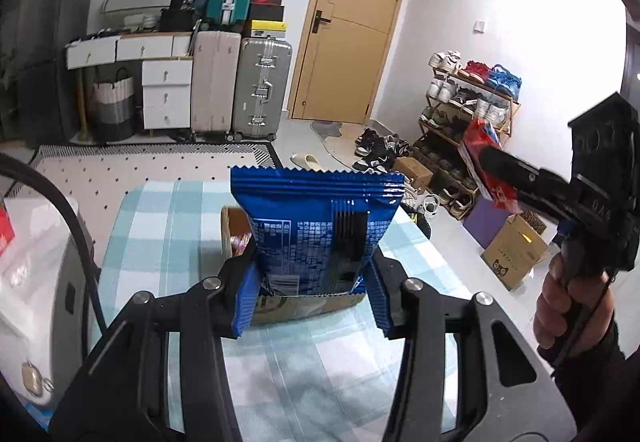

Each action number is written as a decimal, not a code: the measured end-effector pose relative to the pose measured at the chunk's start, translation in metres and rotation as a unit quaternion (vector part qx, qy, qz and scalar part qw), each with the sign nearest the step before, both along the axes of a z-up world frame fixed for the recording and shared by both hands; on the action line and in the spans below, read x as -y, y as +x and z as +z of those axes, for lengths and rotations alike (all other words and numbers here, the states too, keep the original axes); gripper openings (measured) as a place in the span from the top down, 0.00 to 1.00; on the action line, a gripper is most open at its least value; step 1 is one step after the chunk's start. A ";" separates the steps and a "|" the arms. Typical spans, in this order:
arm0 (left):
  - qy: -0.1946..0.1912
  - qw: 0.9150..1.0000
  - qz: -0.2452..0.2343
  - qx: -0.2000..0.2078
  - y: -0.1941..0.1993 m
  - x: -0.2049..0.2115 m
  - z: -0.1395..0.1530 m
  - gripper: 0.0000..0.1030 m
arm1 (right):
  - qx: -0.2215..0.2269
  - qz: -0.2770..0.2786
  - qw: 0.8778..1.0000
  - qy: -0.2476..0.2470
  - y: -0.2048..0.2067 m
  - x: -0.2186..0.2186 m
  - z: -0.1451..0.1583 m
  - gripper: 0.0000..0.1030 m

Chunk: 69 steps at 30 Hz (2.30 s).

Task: Organize snacks
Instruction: 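Lift both Oreo packs and carry them over the cardboard box, then open both tools to drop the Oreo packs into the box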

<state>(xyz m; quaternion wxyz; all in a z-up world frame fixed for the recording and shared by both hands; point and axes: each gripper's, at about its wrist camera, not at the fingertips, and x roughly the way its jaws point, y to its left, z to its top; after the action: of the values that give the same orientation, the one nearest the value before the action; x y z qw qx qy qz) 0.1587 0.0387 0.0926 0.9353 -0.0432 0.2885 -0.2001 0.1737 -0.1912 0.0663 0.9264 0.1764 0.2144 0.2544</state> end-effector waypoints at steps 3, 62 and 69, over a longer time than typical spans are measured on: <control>0.010 1.000 -0.007 0.001 0.012 0.013 0.016 0.58 | 0.007 0.001 1.000 -0.005 0.007 -0.001 0.021 0.56; 0.054 0.977 -0.022 -0.206 0.260 0.066 -0.170 0.40 | -0.242 0.003 0.966 -0.090 0.219 -0.026 -0.141 0.54; 0.054 0.975 -0.026 -0.214 0.260 0.068 -0.168 0.39 | -0.231 -0.006 0.969 -0.090 0.212 -0.020 -0.136 0.49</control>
<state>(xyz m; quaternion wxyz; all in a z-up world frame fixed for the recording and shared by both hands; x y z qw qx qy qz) 0.4183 -0.0296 -0.0757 0.8471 -0.0271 0.4936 -0.1949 0.3854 -0.1716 -0.0701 0.8651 0.1480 0.4438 0.1810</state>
